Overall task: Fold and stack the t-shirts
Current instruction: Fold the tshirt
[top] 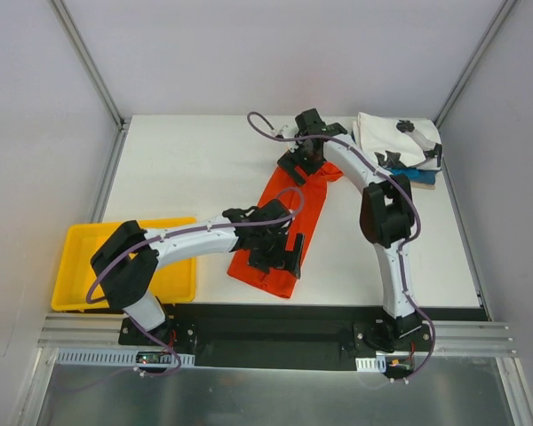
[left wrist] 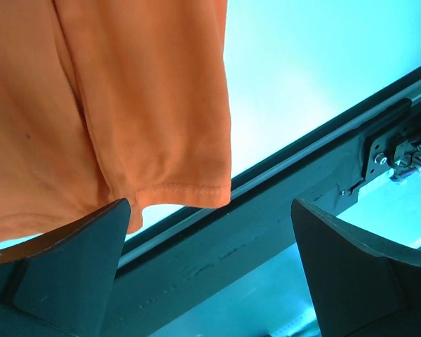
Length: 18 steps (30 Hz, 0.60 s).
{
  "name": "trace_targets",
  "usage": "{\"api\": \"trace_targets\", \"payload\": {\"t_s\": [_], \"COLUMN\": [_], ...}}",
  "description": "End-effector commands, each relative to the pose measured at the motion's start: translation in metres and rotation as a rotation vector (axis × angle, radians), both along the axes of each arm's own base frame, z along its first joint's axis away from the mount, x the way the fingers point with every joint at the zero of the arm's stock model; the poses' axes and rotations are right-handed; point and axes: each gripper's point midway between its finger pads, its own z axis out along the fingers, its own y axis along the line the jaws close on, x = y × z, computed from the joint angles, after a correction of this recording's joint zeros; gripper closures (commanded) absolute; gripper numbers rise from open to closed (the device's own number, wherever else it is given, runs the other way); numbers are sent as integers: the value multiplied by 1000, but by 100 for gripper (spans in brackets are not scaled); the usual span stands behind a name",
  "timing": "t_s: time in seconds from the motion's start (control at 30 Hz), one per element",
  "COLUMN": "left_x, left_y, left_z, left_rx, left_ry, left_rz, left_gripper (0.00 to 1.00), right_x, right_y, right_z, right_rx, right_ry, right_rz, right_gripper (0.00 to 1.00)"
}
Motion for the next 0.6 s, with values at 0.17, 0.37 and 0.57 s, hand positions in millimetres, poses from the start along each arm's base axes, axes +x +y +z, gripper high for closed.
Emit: {"api": "trace_targets", "payload": {"t_s": [0.17, 0.37, 0.57], "left_x": [58, 61, 37], "left_y": [16, 26, 36], "left_z": [-4, -32, -50], "left_rx": [37, 105, 121], "left_ry": [-115, -85, 7], "left_rz": [30, 39, 21], "left_gripper": [1, 1, 1], "right_x": [-47, -43, -26], "right_y": [8, -9, 3], "right_z": [89, 45, 15], "right_rx": [364, 338, 347], "right_ry": [46, 170, 255], "right_rz": [-410, -634, -562], "right_gripper": [4, 4, 4]}}
